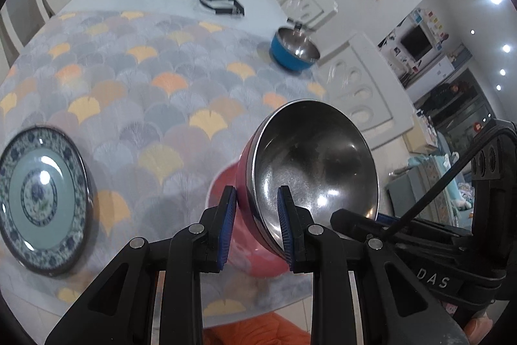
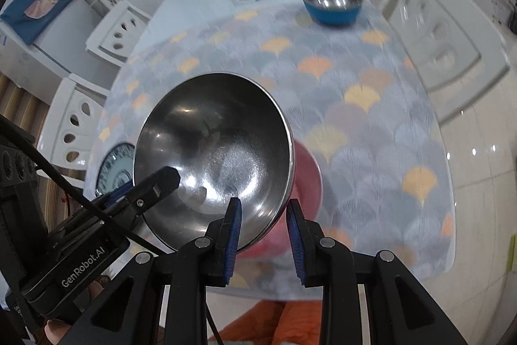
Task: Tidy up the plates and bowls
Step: 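Carry the red bowl over the pink bowl and lower it inside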
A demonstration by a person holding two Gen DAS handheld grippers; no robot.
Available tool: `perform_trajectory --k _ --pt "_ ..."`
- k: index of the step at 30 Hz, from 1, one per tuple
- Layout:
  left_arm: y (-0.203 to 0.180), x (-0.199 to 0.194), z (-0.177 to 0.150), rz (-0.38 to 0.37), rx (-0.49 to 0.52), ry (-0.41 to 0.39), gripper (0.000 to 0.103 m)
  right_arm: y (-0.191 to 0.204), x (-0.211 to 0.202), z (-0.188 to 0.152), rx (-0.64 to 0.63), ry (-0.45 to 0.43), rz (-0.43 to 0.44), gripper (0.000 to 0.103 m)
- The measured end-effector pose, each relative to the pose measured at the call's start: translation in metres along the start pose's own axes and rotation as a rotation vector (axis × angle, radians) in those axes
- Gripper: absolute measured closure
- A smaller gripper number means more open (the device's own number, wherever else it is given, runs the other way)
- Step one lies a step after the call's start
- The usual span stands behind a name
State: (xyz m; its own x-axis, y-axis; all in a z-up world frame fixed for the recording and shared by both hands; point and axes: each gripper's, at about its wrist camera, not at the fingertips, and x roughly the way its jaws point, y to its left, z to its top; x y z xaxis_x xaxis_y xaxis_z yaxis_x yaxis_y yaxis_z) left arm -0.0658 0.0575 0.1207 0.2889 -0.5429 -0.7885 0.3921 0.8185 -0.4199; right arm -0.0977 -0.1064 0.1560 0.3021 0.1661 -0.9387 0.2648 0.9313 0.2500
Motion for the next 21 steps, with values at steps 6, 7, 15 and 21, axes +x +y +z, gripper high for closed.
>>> perform_trajectory --k 6,7,15,21 --pt "-0.003 0.016 -0.016 0.017 0.004 0.057 0.081 -0.014 0.017 -0.017 0.033 0.064 -0.018 0.075" --pt "-0.004 0.018 -0.018 0.021 0.008 0.061 0.081 -0.016 0.019 -0.018 0.037 0.069 -0.020 0.075" --pt "-0.003 0.030 -0.020 0.050 0.017 0.088 0.081 -0.020 0.027 -0.023 0.056 0.080 -0.009 0.075" --pt "0.000 0.031 -0.016 0.067 0.015 0.083 0.075 -0.018 0.027 -0.024 0.059 0.072 0.007 0.076"
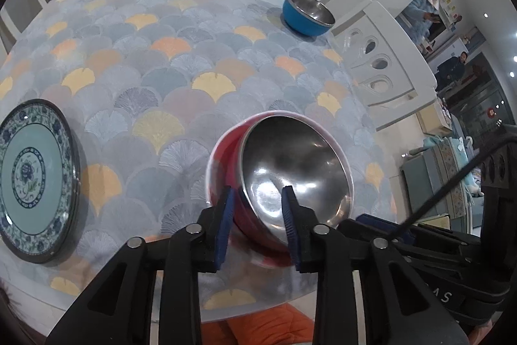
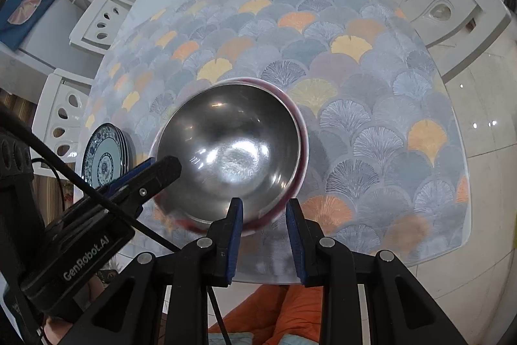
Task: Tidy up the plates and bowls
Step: 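Carry the red bowl over the pink bowl and lower it inside, then open the right tool to release the red bowl in the pink bowl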
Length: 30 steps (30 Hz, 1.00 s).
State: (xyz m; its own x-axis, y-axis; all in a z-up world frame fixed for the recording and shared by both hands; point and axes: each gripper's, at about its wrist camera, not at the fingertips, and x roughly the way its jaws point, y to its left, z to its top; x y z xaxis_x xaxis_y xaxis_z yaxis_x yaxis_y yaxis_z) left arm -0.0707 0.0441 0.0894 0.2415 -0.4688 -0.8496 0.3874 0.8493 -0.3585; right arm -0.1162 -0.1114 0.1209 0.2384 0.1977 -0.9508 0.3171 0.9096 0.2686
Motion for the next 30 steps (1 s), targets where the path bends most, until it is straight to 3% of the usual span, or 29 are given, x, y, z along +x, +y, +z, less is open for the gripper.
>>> perform_trajectory --k 17,30 --pt "0.007 -0.011 -0.009 0.050 0.018 -0.040 0.075 0.013 0.007 -0.008 -0.044 0.017 -0.011 0.076" --pt "0.012 -0.012 -0.013 0.008 -0.007 -0.024 0.075 0.012 -0.004 -0.006 -0.025 -0.002 0.009 0.076"
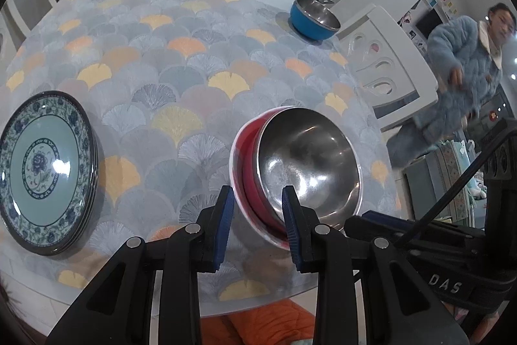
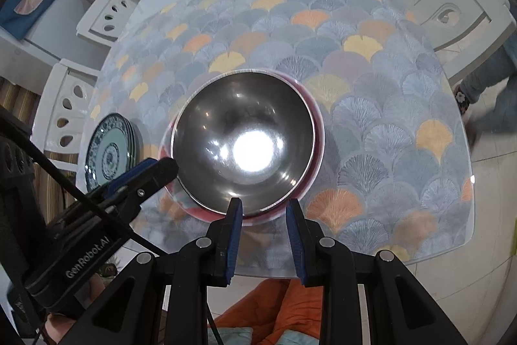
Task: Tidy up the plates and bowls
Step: 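Open the right tool to release the red bowl in the pink bowl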
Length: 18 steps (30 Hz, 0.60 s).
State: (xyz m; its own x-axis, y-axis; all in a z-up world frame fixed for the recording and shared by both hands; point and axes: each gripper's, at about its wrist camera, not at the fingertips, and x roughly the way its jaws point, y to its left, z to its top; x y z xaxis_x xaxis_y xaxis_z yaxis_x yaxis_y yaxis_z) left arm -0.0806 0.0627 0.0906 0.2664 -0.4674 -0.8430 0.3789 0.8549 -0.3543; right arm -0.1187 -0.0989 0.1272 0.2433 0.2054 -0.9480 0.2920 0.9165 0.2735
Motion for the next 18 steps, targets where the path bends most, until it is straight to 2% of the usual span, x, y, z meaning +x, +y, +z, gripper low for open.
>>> perform_trajectory --k 7,18 --pt "-0.002 -0.008 0.012 -0.021 0.006 -0.028 0.075 0.006 -0.014 0.012 -0.007 -0.037 0.005 0.076" --pt "0.008 -0.017 0.056 -0.027 -0.016 -0.091 0.075 0.019 -0.018 0.052 -0.030 -0.049 0.015 0.076"
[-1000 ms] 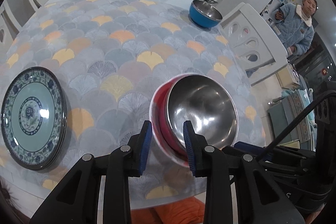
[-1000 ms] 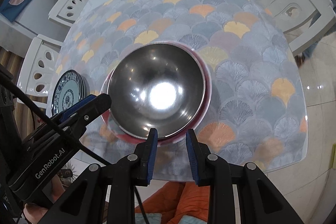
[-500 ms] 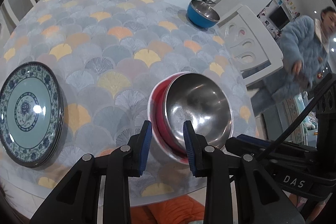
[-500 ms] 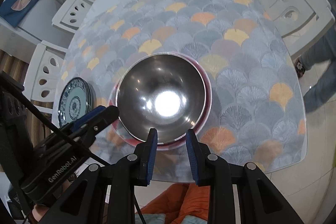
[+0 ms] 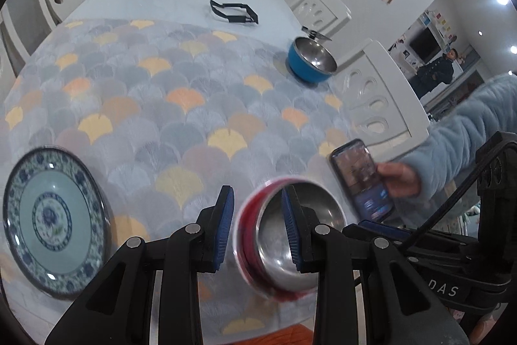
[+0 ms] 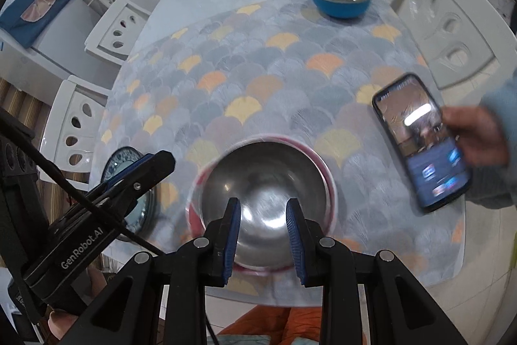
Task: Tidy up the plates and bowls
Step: 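Open the right tool to release the red bowl in the pink bowl, then move the right tool toward the blue steel bowl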
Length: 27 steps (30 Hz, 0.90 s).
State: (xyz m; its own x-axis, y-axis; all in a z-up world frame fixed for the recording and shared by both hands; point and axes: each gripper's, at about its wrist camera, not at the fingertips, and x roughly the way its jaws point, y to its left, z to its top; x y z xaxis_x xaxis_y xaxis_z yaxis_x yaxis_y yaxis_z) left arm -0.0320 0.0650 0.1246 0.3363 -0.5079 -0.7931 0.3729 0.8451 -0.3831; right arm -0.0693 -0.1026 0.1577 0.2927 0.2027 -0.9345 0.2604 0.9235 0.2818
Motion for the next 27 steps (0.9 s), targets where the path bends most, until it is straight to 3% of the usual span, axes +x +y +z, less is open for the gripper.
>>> perform_trajectory --k 9,13,14,17,21,27 --pt "0.027 0.005 0.045 0.050 -0.052 -0.017 0.075 0.033 0.018 0.050 -0.045 0.001 0.067 0.075" --pt "0.032 0.016 0.070 0.050 -0.050 -0.012 0.075 0.026 0.026 0.074 -0.019 -0.009 0.067 0.061" --pt "0.030 0.020 0.078 0.044 -0.038 -0.010 0.071 0.022 0.027 0.080 -0.011 -0.014 0.065 0.060" --pt "0.017 0.035 0.104 0.018 0.021 -0.011 0.064 0.000 0.028 0.105 0.041 -0.037 0.050 0.057" --pt "-0.005 0.063 0.143 -0.031 0.057 -0.016 0.035 -0.043 0.027 0.140 0.145 -0.074 0.033 0.056" --pt "-0.042 0.114 0.194 -0.086 0.137 0.003 0.037 -0.109 0.022 0.190 0.279 -0.155 -0.029 0.051"
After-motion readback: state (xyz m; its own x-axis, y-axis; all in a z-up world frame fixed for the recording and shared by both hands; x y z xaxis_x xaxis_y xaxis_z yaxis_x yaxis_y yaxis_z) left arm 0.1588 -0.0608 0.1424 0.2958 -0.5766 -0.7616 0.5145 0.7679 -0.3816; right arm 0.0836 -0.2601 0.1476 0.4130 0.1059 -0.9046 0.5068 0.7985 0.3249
